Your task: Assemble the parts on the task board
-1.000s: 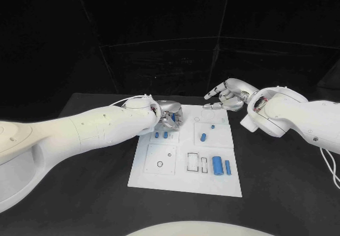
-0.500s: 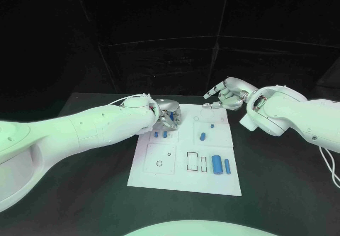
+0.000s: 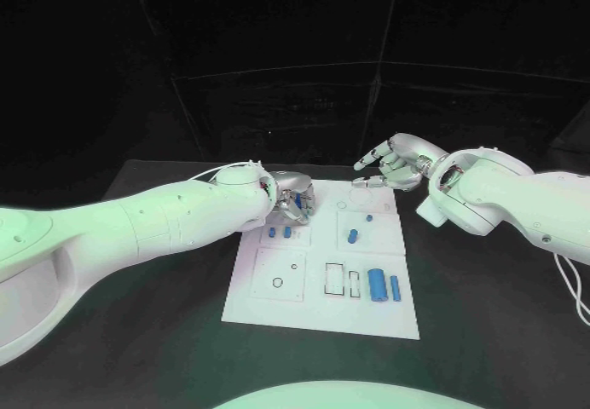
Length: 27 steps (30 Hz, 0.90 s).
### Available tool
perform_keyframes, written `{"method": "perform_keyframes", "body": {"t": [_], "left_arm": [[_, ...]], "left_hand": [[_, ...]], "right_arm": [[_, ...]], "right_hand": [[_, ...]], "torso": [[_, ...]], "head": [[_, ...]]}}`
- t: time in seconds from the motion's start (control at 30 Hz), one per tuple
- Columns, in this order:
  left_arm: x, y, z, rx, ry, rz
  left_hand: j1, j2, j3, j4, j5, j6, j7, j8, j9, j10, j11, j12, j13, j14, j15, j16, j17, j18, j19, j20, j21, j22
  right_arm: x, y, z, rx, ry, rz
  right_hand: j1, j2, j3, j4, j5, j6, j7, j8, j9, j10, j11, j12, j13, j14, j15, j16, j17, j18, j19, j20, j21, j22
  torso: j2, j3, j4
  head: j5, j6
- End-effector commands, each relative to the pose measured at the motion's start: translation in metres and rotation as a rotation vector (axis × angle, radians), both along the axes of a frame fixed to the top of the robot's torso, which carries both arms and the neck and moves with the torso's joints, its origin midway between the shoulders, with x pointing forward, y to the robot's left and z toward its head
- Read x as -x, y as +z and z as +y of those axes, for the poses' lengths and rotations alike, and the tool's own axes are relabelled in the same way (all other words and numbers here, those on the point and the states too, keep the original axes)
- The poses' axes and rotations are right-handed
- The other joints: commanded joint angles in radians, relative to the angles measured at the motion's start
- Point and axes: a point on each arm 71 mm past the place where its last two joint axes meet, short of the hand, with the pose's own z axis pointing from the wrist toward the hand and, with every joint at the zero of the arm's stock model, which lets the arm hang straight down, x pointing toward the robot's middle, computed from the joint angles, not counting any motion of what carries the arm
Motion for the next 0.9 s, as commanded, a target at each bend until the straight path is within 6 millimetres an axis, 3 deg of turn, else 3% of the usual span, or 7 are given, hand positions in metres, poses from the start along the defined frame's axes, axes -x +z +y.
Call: {"method": "perform_keyframes", "body": {"t": [0.03, 0.5, 0.9], "left_arm": [[0.0005, -0.0048, 0.0036, -0.035, 0.018, 0.022], [0.0016, -0.0050, 0.0035, -0.037, 0.020, 0.025], [0.0026, -0.0061, 0.0033, -0.045, 0.017, 0.038]], "left_hand": [[-0.001, -0.009, 0.000, -0.008, -0.006, -0.007, 0.003, -0.006, -0.001, -0.010, 0.000, -0.006, -0.001, 0.009, 0.008, 0.004, -0.002, -0.015, -0.005, 0.002, -0.007, -0.001], [0.000, -0.012, -0.001, -0.013, -0.003, -0.009, 0.004, -0.011, 0.000, -0.023, 0.002, -0.012, 0.000, 0.009, 0.009, 0.005, -0.006, -0.014, -0.007, 0.003, -0.011, -0.004], [0.006, 0.014, 0.025, -0.017, 0.002, 0.021, -0.003, -0.008, 0.003, 0.031, -0.009, 0.018, 0.010, 0.010, 0.002, 0.012, -0.005, -0.014, -0.004, 0.000, -0.006, 0.004]], "right_arm": [[-0.0001, 0.0014, 0.0012, -0.004, 0.007, -0.005], [-0.0004, 0.0012, 0.0019, -0.004, 0.010, -0.004], [-0.0003, 0.0011, 0.0027, -0.005, 0.014, -0.002]], "right_hand": [[-0.001, 0.009, -0.005, 0.000, 0.005, -0.003, -0.001, 0.004, -0.001, -0.005, 0.002, -0.005, 0.009, 0.000, -0.006, -0.006, 0.001, 0.016, 0.025, -0.006, -0.006, 0.145], [0.000, 0.010, -0.005, 0.000, 0.005, -0.003, -0.001, 0.005, -0.001, -0.005, 0.002, -0.005, 0.009, 0.000, -0.006, -0.006, 0.002, 0.016, 0.025, -0.006, -0.005, 0.145], [0.000, 0.011, -0.005, -0.001, 0.005, -0.002, -0.001, 0.005, -0.001, -0.004, 0.002, -0.004, 0.010, 0.000, -0.006, -0.005, 0.002, 0.016, 0.025, -0.007, -0.005, 0.145]], "torso": [[0.000, -0.0003, 0.0006], [0.000, -0.0001, 0.0004], [0.000, 0.0001, -0.0010]], "head": [[0.001, 0.000], [0.004, 0.000], [0.007, -0.001]]}}
